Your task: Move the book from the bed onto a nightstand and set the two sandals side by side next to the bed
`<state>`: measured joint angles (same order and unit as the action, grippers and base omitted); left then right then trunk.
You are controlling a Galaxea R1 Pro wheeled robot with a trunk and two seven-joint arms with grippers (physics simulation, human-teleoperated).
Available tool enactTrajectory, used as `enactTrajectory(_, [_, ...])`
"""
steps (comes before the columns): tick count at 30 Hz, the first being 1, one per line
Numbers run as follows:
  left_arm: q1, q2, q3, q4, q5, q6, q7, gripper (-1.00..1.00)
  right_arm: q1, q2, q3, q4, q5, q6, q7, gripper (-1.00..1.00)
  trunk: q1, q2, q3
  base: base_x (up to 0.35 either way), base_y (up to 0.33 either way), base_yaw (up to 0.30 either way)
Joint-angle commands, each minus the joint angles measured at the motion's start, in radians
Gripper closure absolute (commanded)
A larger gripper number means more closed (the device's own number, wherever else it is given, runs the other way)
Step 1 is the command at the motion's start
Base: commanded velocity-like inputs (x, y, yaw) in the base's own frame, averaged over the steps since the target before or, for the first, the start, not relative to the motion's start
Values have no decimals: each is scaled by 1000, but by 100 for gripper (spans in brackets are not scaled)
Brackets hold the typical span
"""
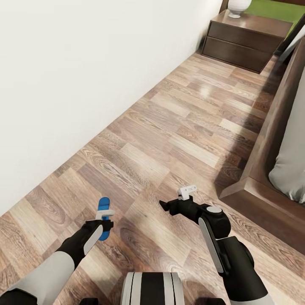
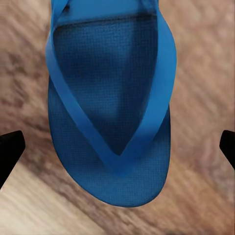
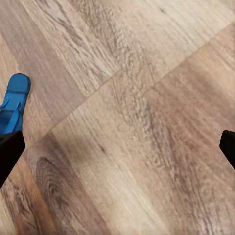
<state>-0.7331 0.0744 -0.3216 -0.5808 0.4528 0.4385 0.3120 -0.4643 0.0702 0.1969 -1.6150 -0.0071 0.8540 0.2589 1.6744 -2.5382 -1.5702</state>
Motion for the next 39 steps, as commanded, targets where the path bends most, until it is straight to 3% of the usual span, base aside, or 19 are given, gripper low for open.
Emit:
enactTrajectory(1, [0, 2, -9, -2, 10, 2, 9, -100, 0, 0, -1, -1, 0, 5, 2, -100, 0, 0, -1, 7, 0, 0])
enactTrajectory(22, [12, -6, -10, -2, 6, -3, 12, -100, 1, 0, -1, 0, -1, 5, 3, -100, 0, 0, -1, 80, 15, 0])
enactTrajectory(34, [11, -9, -7, -1, 11, 3, 13, -100, 1, 0, 0, -1, -1, 5, 3, -100, 5, -3, -47, 2, 0, 0])
enactTrajectory(39, [11, -10, -7, -1, 12, 4, 13, -100, 1, 0, 1, -1, -1, 5, 4, -100, 5, -3, -47, 0, 0, 0])
